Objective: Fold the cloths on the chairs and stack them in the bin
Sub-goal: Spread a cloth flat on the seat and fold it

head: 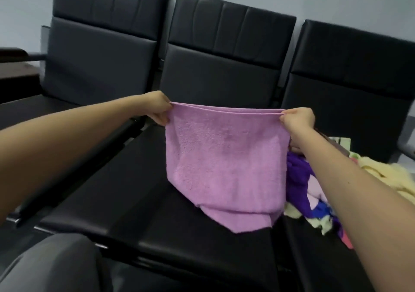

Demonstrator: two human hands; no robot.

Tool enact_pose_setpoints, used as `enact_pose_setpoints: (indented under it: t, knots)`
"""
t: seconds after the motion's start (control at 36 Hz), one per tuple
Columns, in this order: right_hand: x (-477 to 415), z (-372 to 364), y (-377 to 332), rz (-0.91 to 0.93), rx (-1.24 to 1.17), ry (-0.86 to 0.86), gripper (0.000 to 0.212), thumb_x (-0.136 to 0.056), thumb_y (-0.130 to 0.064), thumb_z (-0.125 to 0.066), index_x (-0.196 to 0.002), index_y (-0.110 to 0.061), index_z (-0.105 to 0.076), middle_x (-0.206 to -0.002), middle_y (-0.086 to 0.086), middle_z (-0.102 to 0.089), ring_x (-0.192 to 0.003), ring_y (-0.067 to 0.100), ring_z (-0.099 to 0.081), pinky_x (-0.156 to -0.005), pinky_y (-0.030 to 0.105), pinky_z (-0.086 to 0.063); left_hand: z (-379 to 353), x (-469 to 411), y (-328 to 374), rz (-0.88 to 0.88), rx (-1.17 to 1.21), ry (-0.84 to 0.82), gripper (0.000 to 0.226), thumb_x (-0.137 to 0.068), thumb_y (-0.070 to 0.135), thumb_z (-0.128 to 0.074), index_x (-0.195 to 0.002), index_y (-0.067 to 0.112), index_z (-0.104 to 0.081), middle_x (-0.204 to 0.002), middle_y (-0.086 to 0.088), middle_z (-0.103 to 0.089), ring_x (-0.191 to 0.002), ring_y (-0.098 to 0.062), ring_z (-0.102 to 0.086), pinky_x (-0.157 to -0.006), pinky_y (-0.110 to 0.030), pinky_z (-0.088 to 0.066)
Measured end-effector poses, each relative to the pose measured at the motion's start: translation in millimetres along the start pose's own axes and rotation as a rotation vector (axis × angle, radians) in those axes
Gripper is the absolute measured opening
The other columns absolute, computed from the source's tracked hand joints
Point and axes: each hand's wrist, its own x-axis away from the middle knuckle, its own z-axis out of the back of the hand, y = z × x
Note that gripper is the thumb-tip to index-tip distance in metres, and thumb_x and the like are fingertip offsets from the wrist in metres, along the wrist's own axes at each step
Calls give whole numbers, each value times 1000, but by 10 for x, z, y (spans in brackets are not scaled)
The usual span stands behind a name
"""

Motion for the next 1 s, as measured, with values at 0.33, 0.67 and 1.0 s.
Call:
enact_pose_setpoints:
  t: [0.33, 0.67, 1.0]
  knots:
    - [-482, -125, -848, 496, -140, 241, 26, -95, -4, -47, -110, -2, -68, -110, 10, -66, -95, 11, -56, -73, 0, -33, 687, -532, 610, -364, 598, 650, 26, -91, 11, -46, -72, 17, -63, -71, -3, -62, -71, -18, -61, -82, -43, -55]
    - [-333, 51, -324, 522, 151, -246, 22, -89, -3, -60, -109, -2, -69, -100, 16, -69, -78, 8, -66, -76, 16, -50, 723, 106, 86, -385, -299, 373, 23, -94, 15, -52, -80, 3, -65, -72, -4, -61, -69, -15, -52, -58, -19, -39]
    - [76, 166, 316, -58, 607, -1437, 27, -76, -6, -68, -101, -13, -61, -81, 2, -58, -62, 10, -50, -56, 19, -46, 371, 600, -719, -81, -376, -884, 50, -63, 52, -73, -93, 12, -75, -94, 5, -74, -94, -6, -67, -88, -17, -44]
